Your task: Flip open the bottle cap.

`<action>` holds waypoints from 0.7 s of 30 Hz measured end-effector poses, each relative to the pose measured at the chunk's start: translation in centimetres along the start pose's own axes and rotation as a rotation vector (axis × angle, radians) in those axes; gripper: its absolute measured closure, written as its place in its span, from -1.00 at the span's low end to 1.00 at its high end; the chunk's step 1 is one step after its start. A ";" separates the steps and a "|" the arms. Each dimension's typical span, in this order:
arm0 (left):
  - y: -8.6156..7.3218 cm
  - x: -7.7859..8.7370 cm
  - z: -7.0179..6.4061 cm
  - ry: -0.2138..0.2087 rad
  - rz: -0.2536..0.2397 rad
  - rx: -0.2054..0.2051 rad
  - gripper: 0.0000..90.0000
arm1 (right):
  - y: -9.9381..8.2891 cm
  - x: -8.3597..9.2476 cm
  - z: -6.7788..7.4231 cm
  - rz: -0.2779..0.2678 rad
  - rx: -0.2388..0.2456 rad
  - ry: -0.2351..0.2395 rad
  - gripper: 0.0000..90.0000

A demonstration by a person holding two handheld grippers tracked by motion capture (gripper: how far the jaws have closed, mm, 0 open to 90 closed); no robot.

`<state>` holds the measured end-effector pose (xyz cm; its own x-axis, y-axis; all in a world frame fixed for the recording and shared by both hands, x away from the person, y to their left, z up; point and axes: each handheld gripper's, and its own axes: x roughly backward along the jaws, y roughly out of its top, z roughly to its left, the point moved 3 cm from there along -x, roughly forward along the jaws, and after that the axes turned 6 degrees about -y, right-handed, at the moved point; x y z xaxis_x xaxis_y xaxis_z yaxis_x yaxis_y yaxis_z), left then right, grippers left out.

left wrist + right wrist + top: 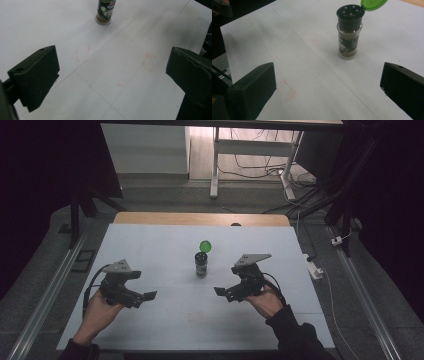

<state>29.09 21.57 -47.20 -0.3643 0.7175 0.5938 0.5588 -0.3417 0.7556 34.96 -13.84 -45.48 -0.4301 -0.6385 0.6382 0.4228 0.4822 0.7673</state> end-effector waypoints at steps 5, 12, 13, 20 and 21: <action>-1.3 1.8 -0.4 0.016 -0.043 0.028 -1.00 | -1.3 1.4 -0.2 -0.001 0.001 -0.035 -1.00; -3.3 3.6 -1.1 0.054 -0.067 0.056 -1.00 | -3.1 3.7 -1.1 -0.021 -0.039 -0.089 -1.00; -3.6 3.9 -1.2 0.057 -0.069 0.060 -1.00 | -3.4 4.1 -1.3 -0.026 -0.043 -0.097 -1.00; -5.7 5.3 -1.6 0.090 -0.092 0.096 -1.00 | -5.6 6.6 -2.2 -0.049 -0.094 -0.159 -1.00; -5.9 5.5 -1.7 0.096 -0.095 0.100 -1.00 | -6.0 6.9 -2.4 -0.047 -0.103 -0.169 -1.00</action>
<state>22.53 26.53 -47.97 -0.4859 0.6807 0.5483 0.5879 -0.2096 0.7813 31.36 -22.51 -45.81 -0.5752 -0.5453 0.6097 0.4747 0.3845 0.7917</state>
